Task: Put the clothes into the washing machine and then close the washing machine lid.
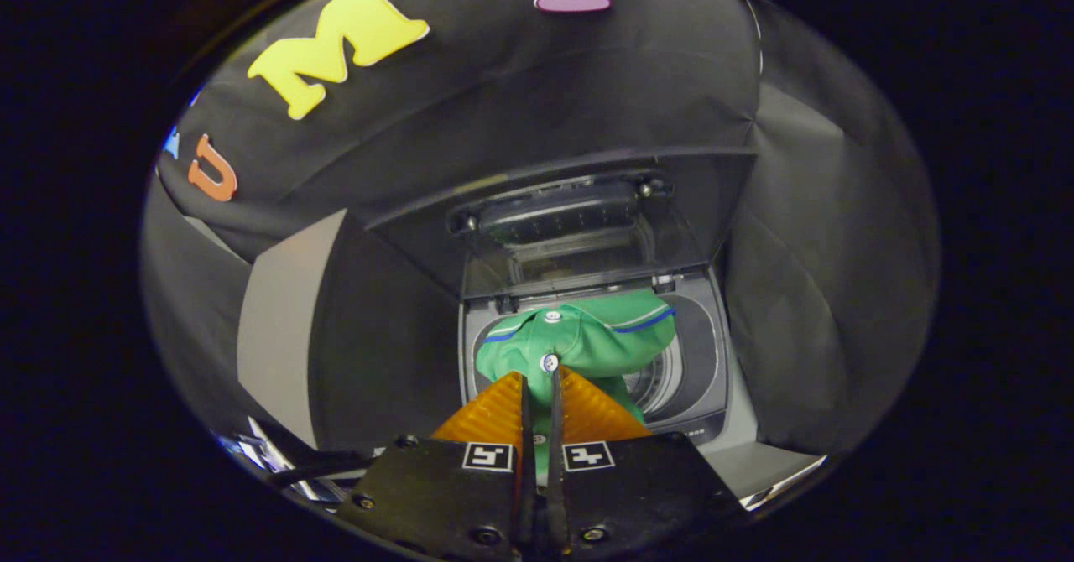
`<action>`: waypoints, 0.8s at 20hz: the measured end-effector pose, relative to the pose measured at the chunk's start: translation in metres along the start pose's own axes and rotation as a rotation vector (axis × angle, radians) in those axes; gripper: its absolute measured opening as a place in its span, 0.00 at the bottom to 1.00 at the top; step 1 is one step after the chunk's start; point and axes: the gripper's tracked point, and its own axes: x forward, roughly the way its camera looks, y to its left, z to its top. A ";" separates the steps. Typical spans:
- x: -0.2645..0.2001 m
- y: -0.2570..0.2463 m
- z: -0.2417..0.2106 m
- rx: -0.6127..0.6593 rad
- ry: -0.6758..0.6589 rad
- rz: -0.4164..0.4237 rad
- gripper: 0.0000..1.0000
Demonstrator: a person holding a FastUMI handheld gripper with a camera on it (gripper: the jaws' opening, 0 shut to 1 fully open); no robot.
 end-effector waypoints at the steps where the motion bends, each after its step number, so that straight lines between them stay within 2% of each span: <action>1: 0.014 -0.003 -0.006 -0.005 0.001 0.001 0.09; 7: 0.080 -0.020 -0.024 0.021 0.000 -0.004 0.09; 11: 0.122 -0.041 -0.041 0.023 0.011 -0.039 0.09; 16: 0.154 -0.054 -0.061 0.023 0.021 -0.036 0.11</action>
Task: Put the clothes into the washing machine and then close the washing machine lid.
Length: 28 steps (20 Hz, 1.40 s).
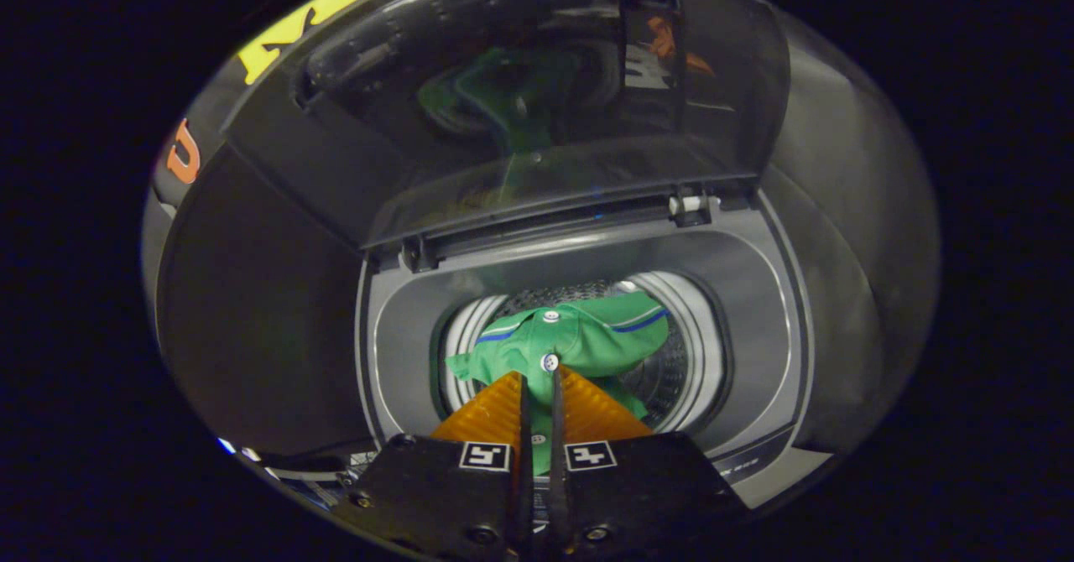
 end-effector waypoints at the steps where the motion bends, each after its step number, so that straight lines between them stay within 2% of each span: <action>1: -0.002 0.004 0.002 -0.003 -0.009 0.014 0.13; 2: -0.003 0.003 0.007 -0.015 -0.018 -0.002 0.20; 4: -0.013 0.006 0.014 -0.052 -0.029 -0.004 0.40; 9: -0.064 0.033 0.042 -0.116 -0.062 0.052 0.68; 16: -0.126 0.068 0.072 -0.133 -0.075 0.109 0.69; 21: -0.164 0.084 0.114 -0.178 -0.121 0.115 0.69; 28: -0.185 0.107 0.185 -0.236 -0.168 0.123 0.69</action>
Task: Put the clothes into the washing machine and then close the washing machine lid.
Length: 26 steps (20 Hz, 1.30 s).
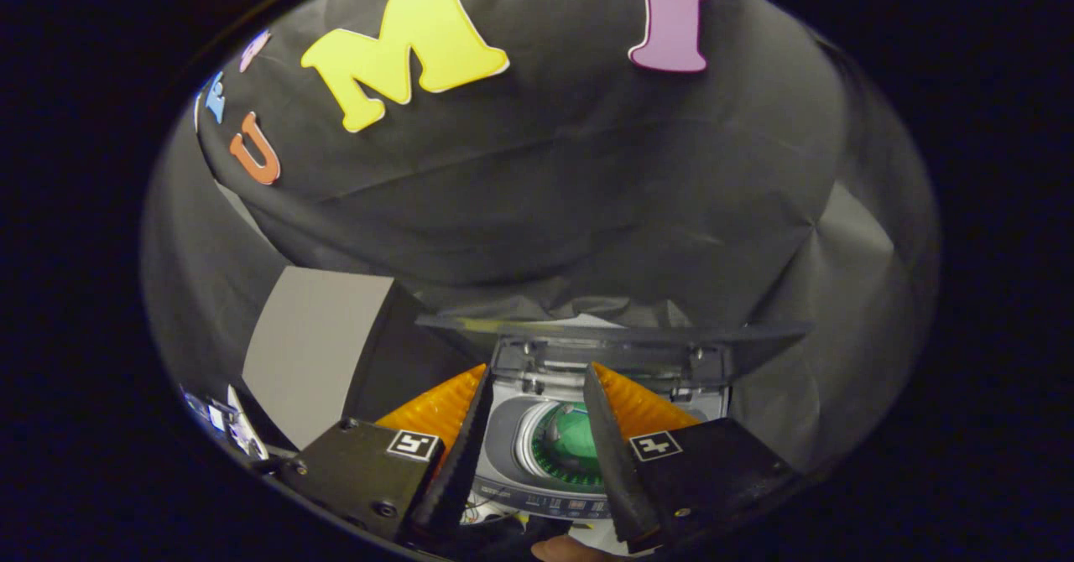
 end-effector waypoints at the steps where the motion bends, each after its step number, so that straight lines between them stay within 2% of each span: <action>1: 0.001 -0.001 0.010 -0.001 -0.003 -0.002 0.69; 10: 0.051 -0.015 0.072 0.020 -0.051 -0.021 0.69; 17: 0.086 -0.019 0.055 0.031 -0.016 -0.015 0.69; 21: 0.100 -0.024 0.035 0.054 -0.023 -0.060 0.69; 26: 0.086 -0.024 0.027 0.014 -0.076 -0.116 0.69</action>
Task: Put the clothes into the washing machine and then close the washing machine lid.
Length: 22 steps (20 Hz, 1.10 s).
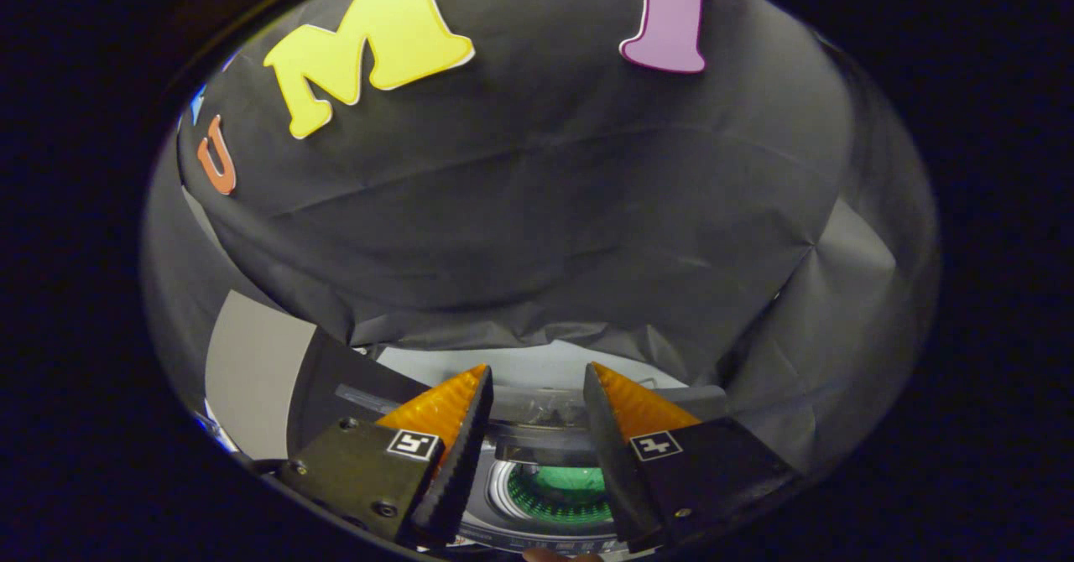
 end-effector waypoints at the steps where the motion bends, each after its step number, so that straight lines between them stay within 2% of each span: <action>1: -0.003 0.001 0.000 0.002 -0.009 -0.003 0.69; 14: -0.027 0.005 -0.020 -0.014 -0.124 -0.052 0.69; 22: -0.041 0.005 -0.041 -0.008 -0.135 -0.083 0.69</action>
